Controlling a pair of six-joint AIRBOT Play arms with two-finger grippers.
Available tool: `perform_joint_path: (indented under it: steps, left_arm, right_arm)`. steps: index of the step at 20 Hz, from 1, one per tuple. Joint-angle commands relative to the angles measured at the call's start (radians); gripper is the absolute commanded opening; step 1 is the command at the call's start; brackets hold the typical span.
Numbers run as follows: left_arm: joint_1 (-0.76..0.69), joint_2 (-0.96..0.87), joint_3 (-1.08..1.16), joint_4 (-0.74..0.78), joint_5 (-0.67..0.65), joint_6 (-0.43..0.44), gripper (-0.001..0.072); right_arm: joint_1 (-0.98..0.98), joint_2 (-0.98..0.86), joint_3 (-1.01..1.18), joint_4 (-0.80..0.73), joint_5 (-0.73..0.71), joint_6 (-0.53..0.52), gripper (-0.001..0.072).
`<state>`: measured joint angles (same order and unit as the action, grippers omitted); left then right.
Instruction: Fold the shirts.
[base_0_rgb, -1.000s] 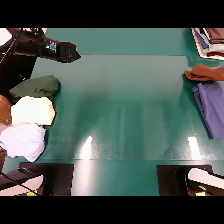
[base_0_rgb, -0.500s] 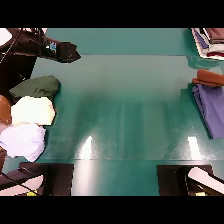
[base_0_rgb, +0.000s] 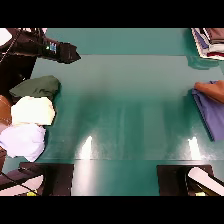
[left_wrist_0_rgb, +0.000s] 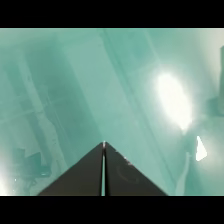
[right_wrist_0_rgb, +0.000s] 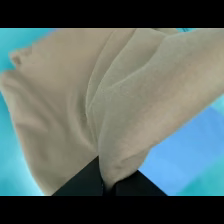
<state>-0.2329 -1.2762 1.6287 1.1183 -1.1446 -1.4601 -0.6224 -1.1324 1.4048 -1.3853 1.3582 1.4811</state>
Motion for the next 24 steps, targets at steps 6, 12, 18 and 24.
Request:
perform_joint_path:
  steps: [6,12,18,24]
  left_arm:
    - [0.000,0.000,0.000,0.000,-0.019,0.021,0.0023]
    - [0.000,0.000,0.000,0.000,-0.014,0.021,0.0024]
    - [0.000,0.001,0.000,-0.001,-0.014,0.021,0.0024]
    - [0.000,0.001,0.000,-0.001,-0.014,0.021,0.0024]
  right_arm:
    - [0.000,0.006,-0.077,-0.160,0.106,0.022,0.0612]
    - [0.277,0.063,-0.077,0.146,-0.019,0.021,0.0610]
    - [0.740,0.072,-0.077,0.180,-0.161,0.021,0.0346]
    - [0.968,0.072,-0.077,0.180,-0.232,0.004,0.0018]
